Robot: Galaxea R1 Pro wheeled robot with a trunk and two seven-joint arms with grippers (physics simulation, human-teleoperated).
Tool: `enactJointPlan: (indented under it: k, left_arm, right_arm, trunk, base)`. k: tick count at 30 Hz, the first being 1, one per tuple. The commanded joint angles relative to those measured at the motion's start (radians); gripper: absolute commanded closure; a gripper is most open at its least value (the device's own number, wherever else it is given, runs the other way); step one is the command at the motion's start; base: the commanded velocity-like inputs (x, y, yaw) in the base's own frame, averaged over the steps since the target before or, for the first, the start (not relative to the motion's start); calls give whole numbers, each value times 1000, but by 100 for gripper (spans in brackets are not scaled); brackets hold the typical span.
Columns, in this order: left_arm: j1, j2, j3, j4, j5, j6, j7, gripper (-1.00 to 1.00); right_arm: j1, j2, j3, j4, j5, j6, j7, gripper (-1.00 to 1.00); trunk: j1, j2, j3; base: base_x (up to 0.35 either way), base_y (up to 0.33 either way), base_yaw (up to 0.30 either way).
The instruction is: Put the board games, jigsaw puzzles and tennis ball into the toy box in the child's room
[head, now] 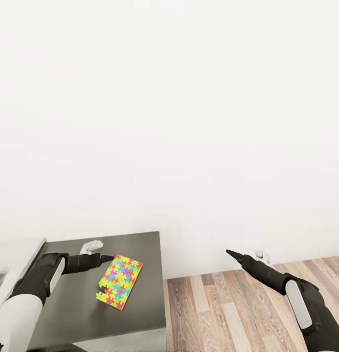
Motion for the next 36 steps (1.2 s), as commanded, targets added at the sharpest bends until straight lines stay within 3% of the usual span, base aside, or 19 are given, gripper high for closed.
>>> enactJointPlan:
  k: [1, 36]
  left_arm:
    - [-1, -1, 5, -1, -9, 6, -9, -100]
    - [-1, -1, 8, -2, -8, -2, -11, -100]
  right_arm:
    - [-1, 0, -2, 0, -3, 7, 2, -100]
    - [-1, -3, -2, 0, -4, 7, 3, -100]
  trunk:
    - [1, -2, -4]
    - [1, -2, -61]
  base:
    - [0, 0, 0]
    - [0, 0, 0]
